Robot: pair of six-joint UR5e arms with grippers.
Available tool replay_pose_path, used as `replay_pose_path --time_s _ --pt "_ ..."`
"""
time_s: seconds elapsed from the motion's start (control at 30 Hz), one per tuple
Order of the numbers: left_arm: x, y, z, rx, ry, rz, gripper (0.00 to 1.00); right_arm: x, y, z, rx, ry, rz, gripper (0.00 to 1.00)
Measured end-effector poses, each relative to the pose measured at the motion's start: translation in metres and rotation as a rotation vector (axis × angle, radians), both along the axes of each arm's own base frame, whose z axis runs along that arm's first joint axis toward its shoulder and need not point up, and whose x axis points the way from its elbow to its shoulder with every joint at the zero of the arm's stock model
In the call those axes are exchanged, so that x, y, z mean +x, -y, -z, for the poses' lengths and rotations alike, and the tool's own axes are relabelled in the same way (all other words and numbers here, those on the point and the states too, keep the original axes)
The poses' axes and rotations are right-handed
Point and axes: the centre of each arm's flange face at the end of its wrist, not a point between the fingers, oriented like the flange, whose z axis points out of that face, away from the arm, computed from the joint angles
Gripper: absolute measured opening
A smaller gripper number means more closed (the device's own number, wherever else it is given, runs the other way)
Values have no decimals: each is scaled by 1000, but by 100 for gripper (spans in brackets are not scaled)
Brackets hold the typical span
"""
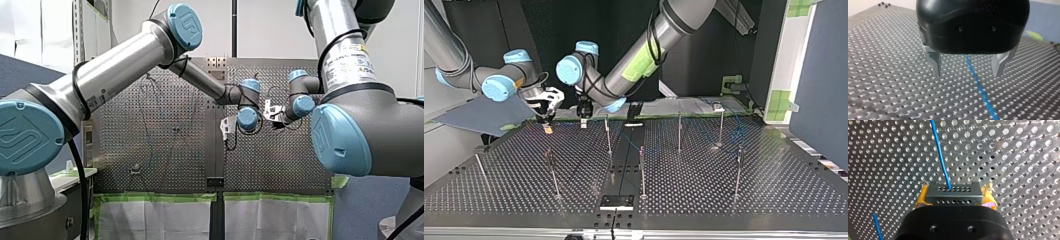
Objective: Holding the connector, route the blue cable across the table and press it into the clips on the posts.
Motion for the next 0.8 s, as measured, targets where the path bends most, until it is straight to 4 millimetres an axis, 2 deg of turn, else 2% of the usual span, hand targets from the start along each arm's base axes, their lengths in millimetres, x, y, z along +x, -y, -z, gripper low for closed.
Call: replay_pose_path --time_s 0.13,0.53,0.8 --pt "6 -2 0 -3 2 -4 100 0 0 0 0 0 0 0" --pt "22 -4 60 22 -57 -3 100 0 1 -1 -3 2 0 0" --pt "22 -3 66 32 -72 -2 100 0 1 -2 -3 3 0 0"
